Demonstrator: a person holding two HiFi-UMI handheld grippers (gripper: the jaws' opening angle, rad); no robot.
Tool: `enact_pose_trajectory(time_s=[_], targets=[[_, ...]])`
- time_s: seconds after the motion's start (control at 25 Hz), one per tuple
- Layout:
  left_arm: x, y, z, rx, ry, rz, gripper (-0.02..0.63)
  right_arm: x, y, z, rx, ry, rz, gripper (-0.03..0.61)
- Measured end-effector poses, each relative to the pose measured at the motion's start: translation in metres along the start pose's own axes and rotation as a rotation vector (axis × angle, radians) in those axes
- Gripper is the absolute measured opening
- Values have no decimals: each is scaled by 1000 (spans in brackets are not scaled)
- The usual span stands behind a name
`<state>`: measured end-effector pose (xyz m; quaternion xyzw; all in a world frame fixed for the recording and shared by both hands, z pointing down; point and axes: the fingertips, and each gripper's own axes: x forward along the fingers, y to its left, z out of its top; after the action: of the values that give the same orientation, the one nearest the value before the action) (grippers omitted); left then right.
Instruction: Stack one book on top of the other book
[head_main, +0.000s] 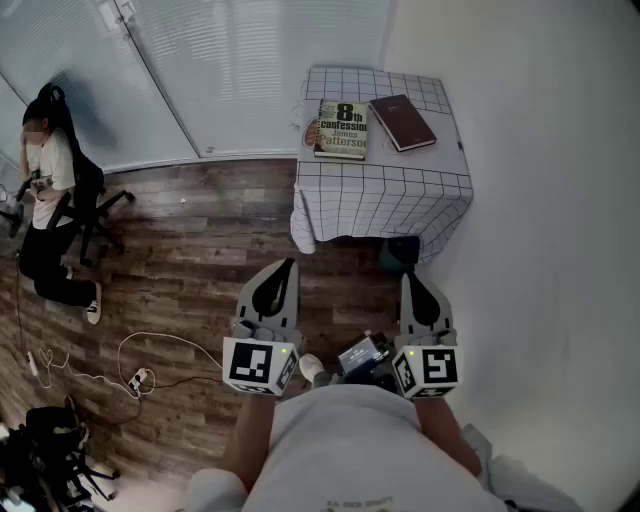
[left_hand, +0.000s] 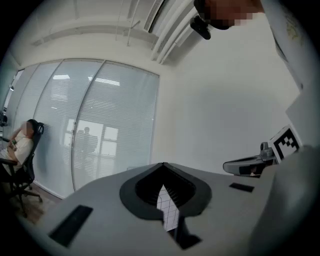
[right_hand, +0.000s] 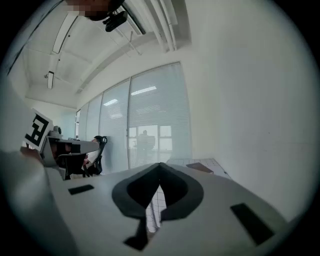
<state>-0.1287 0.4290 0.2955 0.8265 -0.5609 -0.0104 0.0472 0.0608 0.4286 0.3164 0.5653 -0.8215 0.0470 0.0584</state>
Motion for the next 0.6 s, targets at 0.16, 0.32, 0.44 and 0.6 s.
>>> enact_pose_trajectory(time_s=[0.16, 0.32, 0.44, 0.6], targets=[[-7, 6, -2, -8, -2, 6, 8, -3, 7, 0, -5, -2, -1, 6], [-11, 10, -2, -8, -6, 4, 8, -5, 10, 1, 8, -19, -23, 6], [-16, 18, -3, -4, -8, 9, 8, -8, 12, 8, 19, -54, -63, 6], [-23, 30, -5, -4, -9, 18, 8, -8, 19, 4, 3, -42, -80, 7]])
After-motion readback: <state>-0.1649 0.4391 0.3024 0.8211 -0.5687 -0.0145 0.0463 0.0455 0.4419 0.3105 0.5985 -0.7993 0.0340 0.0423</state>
